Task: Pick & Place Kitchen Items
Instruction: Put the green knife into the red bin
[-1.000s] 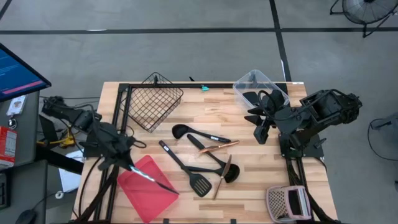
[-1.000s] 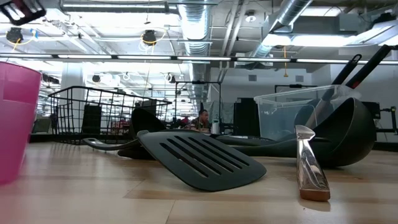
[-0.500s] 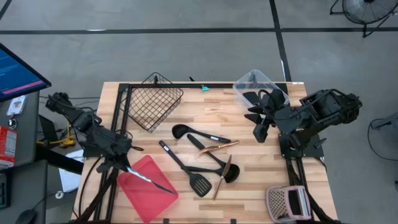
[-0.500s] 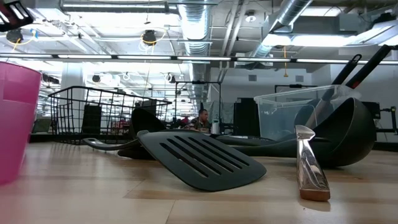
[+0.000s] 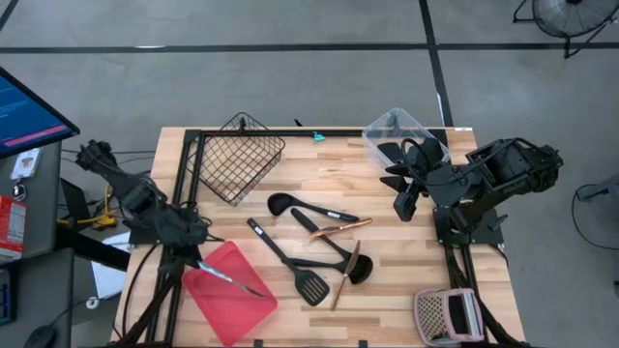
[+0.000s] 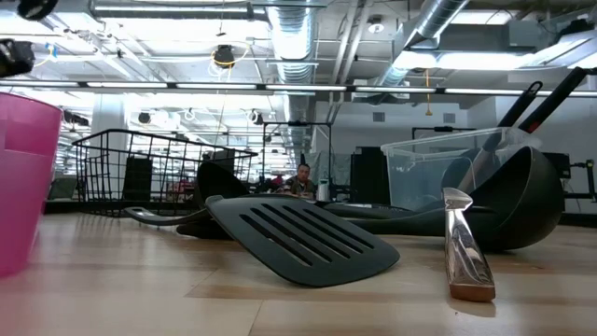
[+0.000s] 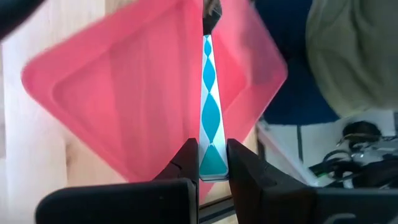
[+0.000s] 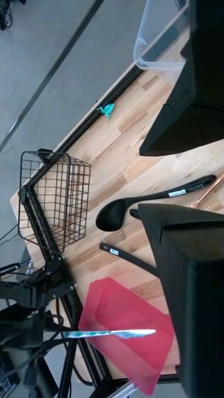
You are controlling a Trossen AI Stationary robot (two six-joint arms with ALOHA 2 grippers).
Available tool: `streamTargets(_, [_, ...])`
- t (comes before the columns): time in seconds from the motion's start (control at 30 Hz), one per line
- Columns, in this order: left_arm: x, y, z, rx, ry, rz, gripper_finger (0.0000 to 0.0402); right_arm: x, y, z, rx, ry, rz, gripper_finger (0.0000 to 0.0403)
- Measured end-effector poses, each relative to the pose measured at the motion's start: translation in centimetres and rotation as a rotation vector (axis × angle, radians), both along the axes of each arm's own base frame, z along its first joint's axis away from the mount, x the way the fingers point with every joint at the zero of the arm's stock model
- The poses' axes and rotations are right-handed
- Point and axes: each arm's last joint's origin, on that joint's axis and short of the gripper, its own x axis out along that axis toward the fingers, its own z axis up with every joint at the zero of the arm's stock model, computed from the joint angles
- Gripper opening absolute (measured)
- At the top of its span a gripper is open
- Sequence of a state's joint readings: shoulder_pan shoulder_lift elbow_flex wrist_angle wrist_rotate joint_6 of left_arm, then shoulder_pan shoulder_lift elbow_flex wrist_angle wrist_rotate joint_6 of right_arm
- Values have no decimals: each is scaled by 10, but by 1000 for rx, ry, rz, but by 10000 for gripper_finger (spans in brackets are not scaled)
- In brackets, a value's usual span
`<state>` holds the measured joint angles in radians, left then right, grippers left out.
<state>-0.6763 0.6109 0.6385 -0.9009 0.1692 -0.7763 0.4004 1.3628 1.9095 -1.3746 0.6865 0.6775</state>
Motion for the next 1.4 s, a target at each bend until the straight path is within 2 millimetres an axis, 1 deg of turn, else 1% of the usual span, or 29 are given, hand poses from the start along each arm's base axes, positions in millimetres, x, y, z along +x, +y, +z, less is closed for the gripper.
streamTargets(0.2, [-1,-1,-14,20,37,0,36,0,0,0,-2,2,2,131])
streamTargets(0.47, [4,-6,-25,-10,33,25,34,0,0,0,-6,5,4,131])
streamTargets(1.03, [18,-19,-36,34,94,-10,37,0,-1,0,-46,25,33,131])
streamTargets(1.1, [18,-19,-37,31,98,-4,40,0,-1,1,-80,26,34,131])
streamTargets(1.27, [18,-20,-36,19,107,20,47,6,-4,7,-216,-46,-57,131])
streamTargets(1.4, [19,-19,-36,27,96,31,46,14,-6,6,-213,-57,-90,131])
